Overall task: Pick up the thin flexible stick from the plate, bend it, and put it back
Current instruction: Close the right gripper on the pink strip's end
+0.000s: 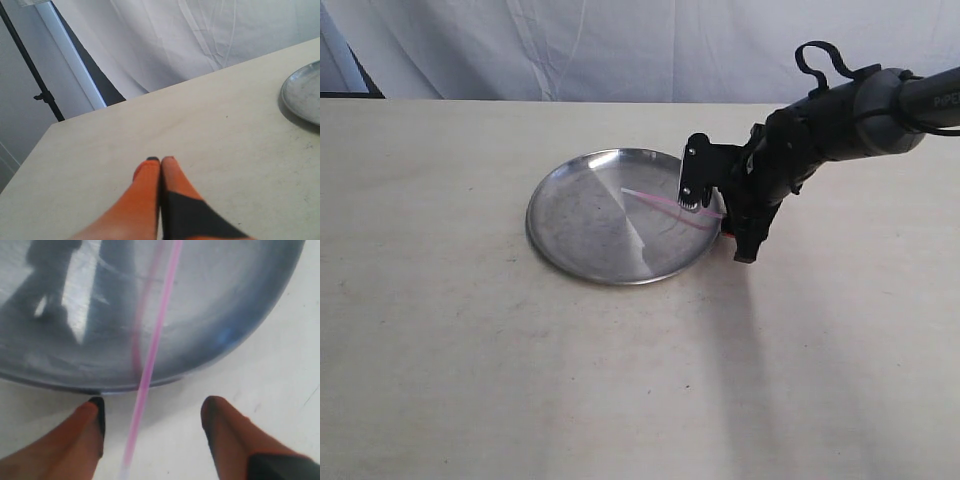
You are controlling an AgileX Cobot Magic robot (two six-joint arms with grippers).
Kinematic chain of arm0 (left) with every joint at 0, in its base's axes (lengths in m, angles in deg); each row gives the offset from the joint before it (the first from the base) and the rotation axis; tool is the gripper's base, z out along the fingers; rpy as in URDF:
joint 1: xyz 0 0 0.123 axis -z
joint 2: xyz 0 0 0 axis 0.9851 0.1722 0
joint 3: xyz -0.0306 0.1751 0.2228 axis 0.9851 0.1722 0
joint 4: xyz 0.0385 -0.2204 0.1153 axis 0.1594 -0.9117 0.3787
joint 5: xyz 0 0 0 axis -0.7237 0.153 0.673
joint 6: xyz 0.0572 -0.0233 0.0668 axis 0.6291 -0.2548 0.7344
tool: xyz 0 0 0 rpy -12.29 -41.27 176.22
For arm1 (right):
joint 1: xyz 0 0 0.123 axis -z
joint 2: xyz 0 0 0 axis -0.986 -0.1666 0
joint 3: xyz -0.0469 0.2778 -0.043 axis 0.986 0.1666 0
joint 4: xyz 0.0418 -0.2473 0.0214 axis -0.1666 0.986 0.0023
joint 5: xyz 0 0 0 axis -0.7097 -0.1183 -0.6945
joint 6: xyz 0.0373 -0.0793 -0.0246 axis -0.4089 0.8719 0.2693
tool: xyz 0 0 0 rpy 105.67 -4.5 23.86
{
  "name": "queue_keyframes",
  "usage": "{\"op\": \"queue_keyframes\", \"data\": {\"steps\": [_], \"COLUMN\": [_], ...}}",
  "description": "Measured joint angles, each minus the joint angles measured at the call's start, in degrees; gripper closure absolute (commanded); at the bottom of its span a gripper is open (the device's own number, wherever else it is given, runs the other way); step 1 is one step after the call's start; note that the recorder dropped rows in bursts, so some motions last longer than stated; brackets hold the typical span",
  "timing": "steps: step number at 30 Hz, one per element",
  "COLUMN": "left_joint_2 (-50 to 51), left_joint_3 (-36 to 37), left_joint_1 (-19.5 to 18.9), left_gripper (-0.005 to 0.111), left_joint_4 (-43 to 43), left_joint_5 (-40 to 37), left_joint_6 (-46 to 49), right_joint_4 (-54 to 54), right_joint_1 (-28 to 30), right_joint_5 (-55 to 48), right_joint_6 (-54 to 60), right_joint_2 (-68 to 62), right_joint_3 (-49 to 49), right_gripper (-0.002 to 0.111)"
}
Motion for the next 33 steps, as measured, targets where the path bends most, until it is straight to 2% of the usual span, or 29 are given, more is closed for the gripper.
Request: {"op": "queue_keyframes", "data": {"steps": [1,6,9,12,16,19,33], "left_joint_2": [0.00,0.00,0.00,0.00,0.00,0.00,0.00], "left_joint_3": [0.00,0.00,0.00,0.00,0.00,0.00,0.00], "left_joint_1": [0.00,0.00,0.00,0.00,0.00,0.00,0.00], "left_gripper": [0.106,0.106,0.106,0.106,0.106,0.106,0.106], "left_joint_4": [0.00,0.00,0.00,0.00,0.00,0.00,0.00], "left_joint_5": [0.00,0.00,0.00,0.00,0.00,0.00,0.00], "left_joint_6": [0.00,0.00,0.00,0.00,0.00,0.00,0.00], "right_joint_4": [0.29,1.37,1.68,1.79,1.91,1.91,2.52], "right_joint_1": [0.00,0.00,0.00,0.00,0.00,0.00,-0.09], "right_joint_5": [0.00,0.11,0.22,0.22,0.34,0.74,2.30], "right_joint_6": [0.00,0.00,0.00,-0.24,-0.68,-0.68,-0.88], "right_joint_2": [0.00,0.00,0.00,0.00,0.00,0.00,-1.86], "right_joint_3": [0.00,0.00,0.00,0.00,0.00,0.00,-0.25], "right_gripper": [0.059,0.093,0.099,0.093,0.066,0.054,0.057]}}
